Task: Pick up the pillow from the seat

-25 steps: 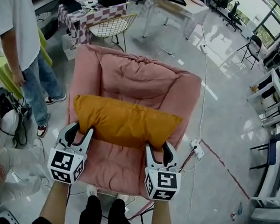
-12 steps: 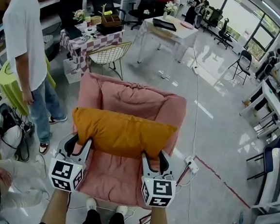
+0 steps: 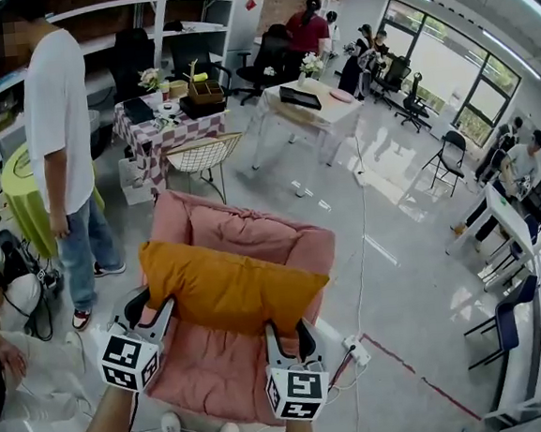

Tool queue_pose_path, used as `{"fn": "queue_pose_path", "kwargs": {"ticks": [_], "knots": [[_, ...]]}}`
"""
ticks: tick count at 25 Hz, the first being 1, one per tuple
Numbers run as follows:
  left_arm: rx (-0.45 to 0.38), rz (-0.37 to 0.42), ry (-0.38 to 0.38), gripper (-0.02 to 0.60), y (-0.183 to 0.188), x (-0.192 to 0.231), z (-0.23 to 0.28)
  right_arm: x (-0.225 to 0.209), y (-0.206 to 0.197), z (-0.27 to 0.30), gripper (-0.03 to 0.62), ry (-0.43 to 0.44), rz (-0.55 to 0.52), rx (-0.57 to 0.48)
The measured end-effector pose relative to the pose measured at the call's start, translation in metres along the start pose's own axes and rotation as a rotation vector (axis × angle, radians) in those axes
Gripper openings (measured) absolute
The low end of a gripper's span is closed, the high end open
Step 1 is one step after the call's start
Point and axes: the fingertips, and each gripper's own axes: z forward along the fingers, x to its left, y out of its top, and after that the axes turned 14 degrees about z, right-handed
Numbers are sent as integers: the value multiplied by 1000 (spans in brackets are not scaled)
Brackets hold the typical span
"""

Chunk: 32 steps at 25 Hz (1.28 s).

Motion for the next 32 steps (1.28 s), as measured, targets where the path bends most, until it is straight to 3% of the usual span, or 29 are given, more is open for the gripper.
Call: {"fn": "queue_pose_path", "kwargs": {"ticks": [11,32], "knots": [[-78,34,12,160,53,13,-24,17,46,-32,233,-13,-4,-69],[-111,28,-6,160,62,13,-50,31,55,-59,232,-30,-5,-88]]}}
